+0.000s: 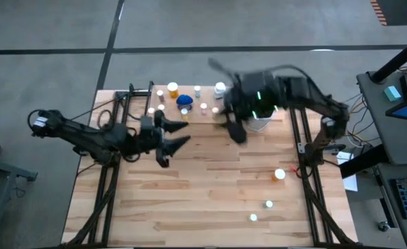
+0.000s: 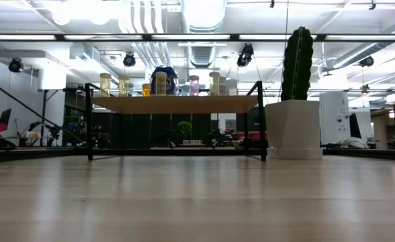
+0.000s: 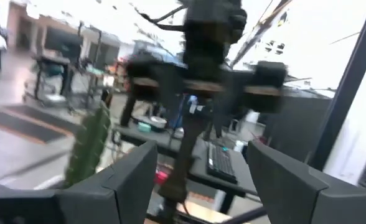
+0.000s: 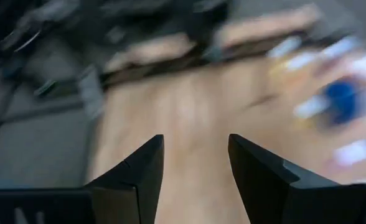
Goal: Pick and place medicine bottles onto shelf by color
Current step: Put the orange pill bottle on the shelf
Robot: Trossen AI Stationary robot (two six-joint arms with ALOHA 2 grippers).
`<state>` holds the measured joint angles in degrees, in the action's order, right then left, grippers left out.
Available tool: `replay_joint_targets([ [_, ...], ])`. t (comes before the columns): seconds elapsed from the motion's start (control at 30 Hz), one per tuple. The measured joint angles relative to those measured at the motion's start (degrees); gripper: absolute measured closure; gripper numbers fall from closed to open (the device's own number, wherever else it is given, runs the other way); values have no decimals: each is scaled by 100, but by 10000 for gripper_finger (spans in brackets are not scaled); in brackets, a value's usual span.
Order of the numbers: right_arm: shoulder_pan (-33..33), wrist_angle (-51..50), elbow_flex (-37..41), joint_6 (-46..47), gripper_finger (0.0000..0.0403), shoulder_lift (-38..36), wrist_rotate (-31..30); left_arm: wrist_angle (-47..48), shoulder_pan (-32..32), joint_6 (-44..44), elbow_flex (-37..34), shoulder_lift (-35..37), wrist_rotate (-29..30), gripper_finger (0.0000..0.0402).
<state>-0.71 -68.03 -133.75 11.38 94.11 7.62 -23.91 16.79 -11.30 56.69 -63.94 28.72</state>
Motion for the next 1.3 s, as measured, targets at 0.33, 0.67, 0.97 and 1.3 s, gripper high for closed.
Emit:
replay_joint_targets([
  [0.33,2241,-1635,862,3343,234,-508,-197,-4,199,-466,380,-546,-19,169],
  [0.67,3714,-2191,3233,5906,247,-1325,-1177,-213,206,-488,626,-443,-12,169],
  [0.97,3591,-1983,5646,7358,193,-2416,-1187,-601,206,-594,743,-422,5,169],
  [1.3,3527,-875,7406,8402,103,-2796,-1128,-551,206,-1242,625,-441,3,169],
])
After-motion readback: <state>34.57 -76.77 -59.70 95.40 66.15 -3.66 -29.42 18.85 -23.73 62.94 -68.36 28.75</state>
